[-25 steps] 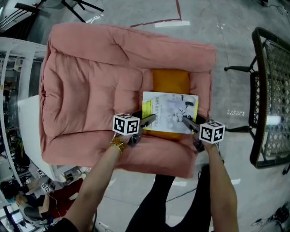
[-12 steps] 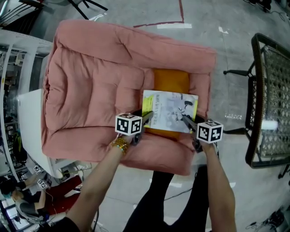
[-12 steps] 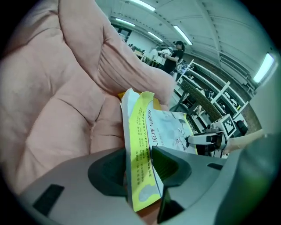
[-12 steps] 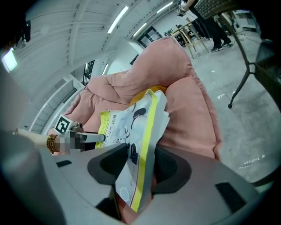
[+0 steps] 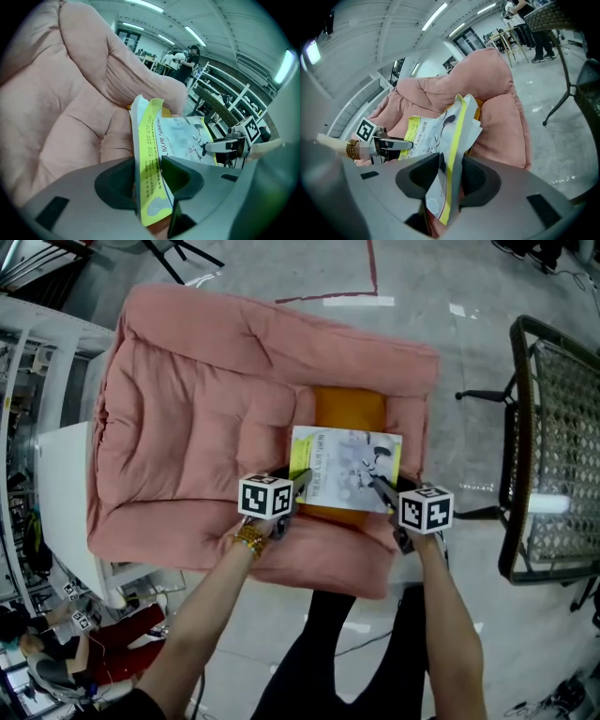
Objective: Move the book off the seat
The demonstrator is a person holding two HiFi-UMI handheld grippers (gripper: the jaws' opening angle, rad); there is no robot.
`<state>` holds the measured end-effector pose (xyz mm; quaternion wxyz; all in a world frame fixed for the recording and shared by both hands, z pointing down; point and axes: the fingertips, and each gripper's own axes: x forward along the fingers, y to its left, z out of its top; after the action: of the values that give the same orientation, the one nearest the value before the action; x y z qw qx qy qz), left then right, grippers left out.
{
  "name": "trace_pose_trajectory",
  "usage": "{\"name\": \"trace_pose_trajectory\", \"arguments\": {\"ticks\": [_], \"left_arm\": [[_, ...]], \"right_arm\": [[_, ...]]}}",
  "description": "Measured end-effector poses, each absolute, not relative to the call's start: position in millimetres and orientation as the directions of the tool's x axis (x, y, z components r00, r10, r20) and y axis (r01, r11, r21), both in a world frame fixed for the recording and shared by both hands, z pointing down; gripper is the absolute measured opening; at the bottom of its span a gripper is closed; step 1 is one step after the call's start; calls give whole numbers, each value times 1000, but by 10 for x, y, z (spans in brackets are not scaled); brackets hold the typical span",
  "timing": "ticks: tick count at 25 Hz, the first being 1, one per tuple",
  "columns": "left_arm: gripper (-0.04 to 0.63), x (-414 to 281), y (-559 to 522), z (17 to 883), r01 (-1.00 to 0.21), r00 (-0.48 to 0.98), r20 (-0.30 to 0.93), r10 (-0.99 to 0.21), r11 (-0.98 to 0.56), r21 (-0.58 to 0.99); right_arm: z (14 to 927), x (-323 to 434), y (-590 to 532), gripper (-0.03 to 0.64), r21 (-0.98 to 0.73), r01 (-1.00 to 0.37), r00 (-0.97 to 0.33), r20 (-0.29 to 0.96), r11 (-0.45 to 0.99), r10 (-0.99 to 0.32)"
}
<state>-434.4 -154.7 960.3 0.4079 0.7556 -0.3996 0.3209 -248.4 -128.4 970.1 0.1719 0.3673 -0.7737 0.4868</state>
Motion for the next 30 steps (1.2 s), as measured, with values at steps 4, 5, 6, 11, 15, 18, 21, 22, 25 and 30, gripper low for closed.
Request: {"name": "trace_pose_trajectory", "arguments": {"ticks": [4,5,6,11,15,18,21,22,25,30], "left_arm": [[169,-4272,-1598,9508,-873,456,818,-350,-355,335],[169,-4257,-1619,9486,-875,453,819,-354,-355,330],[169,-4246,-1637,9466,-876,451,818,-357,-354,328],[169,-4213,-1671,9386,-882,446,815,-370,-339,328],[169,-4223,-1682,9324,-893,425,822,-380,-326,310],[167,-4227,-1684,9297,-896,417,828,-375,-320,307],[167,-4214,-1710,9252,-899,408,829,-381,-323,294],[167,-4206,-1718,9238,-900,408,828,-384,-323,293],[167,-4201,-1734,9191,-899,413,823,-391,-321,299],[166,-4177,-1763,9058,-896,422,813,-402,-323,305]], "right_arm": [[9576,-2424,-1351,140,-618,-749,-654,633,239,-415],[9549,-2410,-1373,140,-615,-753,-650,636,236,-417],[9519,-2399,-1399,138,-611,-756,-646,638,235,-420],[9405,-2362,-1468,133,-588,-771,-631,656,243,-415],[9317,-2376,-1515,132,-577,-780,-621,667,242,-412],[9281,-2384,-1523,130,-576,-782,-619,673,238,-406],[9247,-2371,-1541,129,-566,-791,-608,681,233,-409],[9229,-2365,-1548,127,-562,-794,-603,683,232,-411],[9164,-2360,-1572,126,-552,-799,-598,686,239,-414],[9015,-2336,-1599,126,-543,-802,-595,686,250,-419]]}}
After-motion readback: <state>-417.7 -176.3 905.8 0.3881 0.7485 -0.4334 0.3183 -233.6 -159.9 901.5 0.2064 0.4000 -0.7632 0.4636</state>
